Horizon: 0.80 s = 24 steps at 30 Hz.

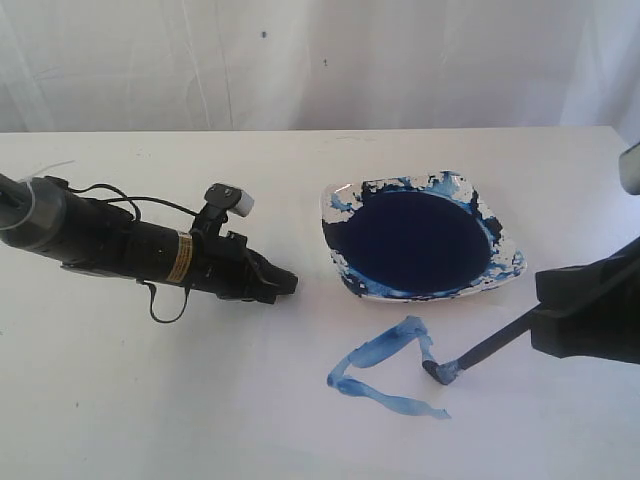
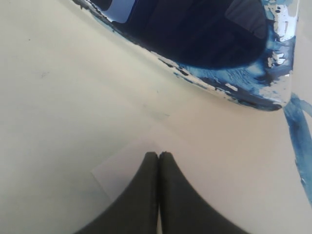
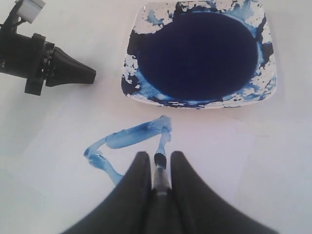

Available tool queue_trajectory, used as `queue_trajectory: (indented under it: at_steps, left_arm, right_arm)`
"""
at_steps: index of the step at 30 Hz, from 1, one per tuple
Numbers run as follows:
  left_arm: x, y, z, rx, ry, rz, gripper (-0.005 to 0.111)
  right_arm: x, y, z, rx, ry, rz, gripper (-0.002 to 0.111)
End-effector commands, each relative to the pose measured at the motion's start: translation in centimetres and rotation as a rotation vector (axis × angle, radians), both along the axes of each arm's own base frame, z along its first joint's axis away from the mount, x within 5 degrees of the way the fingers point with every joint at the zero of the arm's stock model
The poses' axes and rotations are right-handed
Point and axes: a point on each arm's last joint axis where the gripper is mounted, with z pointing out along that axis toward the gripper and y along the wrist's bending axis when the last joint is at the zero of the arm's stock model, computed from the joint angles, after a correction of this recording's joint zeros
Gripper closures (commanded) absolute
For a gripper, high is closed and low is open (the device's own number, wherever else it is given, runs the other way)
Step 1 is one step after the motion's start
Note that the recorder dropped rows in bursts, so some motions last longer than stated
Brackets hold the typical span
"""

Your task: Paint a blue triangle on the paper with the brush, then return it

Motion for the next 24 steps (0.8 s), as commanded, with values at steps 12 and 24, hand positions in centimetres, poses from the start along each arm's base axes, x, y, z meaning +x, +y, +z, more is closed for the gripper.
queue_trajectory:
  at_steps: [12,24]
  left_arm:
    - [0.1,0.1,-0.2,0.041,-0.014,0.010,0.107]
    - [0.1,0.1,-0.2,0.041,-0.014,0.010,0.107]
  right_arm:
    - [-1.0,-0.5,-0.1,-0.033,0.052,0.028,0.108]
    - [-2.7,-1.6,0.6,-0.019,0.045,0.029,0.108]
